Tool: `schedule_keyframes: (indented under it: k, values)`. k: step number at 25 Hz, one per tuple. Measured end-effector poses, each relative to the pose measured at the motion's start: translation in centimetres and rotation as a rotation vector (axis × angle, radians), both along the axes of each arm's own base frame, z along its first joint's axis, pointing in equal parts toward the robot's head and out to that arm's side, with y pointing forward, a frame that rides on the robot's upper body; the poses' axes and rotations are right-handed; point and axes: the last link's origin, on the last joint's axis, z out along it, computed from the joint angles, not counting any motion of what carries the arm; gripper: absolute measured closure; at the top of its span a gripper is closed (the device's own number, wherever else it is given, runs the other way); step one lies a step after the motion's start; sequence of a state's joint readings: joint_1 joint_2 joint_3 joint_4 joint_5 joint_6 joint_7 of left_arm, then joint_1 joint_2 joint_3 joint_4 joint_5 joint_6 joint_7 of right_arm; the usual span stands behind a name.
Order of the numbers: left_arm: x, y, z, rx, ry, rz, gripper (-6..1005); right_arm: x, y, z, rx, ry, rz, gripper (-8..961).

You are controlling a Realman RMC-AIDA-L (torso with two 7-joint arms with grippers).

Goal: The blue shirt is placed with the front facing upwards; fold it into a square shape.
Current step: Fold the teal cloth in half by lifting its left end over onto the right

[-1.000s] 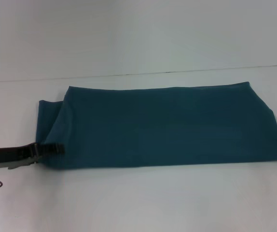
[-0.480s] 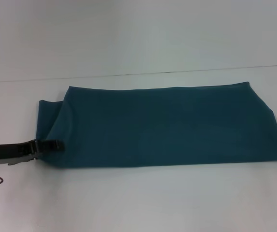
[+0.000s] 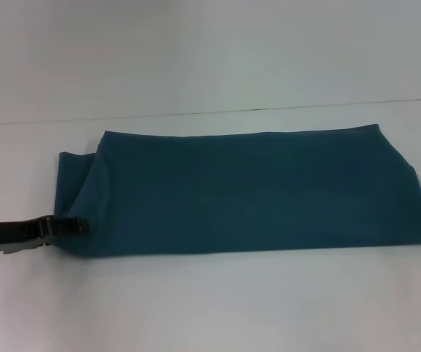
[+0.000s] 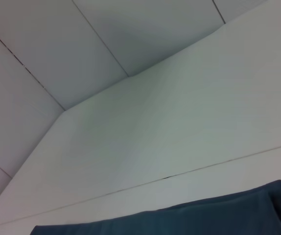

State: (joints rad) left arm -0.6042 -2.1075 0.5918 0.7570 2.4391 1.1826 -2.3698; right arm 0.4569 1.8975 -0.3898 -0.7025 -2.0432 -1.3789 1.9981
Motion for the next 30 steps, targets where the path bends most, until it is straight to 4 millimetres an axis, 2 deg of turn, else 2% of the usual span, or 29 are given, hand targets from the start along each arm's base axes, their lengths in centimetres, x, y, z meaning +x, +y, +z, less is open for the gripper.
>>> schedule_keyframes:
  k: [9, 20, 25, 30]
  values:
    - [0.7, 0.7, -0.2, -0.001, 0.01, -0.022, 243, 0.0, 0.0, 0.0, 0.0, 0.003, -0.003, 20]
    - [0.8, 0.9, -0.3, 0.022, 0.029, -0.047, 379, 0.1, -0.2, -0.2, -0.002, 0.003, -0.003, 22]
    - [1.0, 1.1, -0.3, 0.021, 0.032, -0.05, 625, 0.2, -0.2, -0.2, -0.002, 0.003, -0.005, 22]
    - [1.0, 1.1, -0.2, 0.021, 0.035, -0.053, 727, 0.2, -0.3, -0.3, -0.003, 0.005, -0.005, 21]
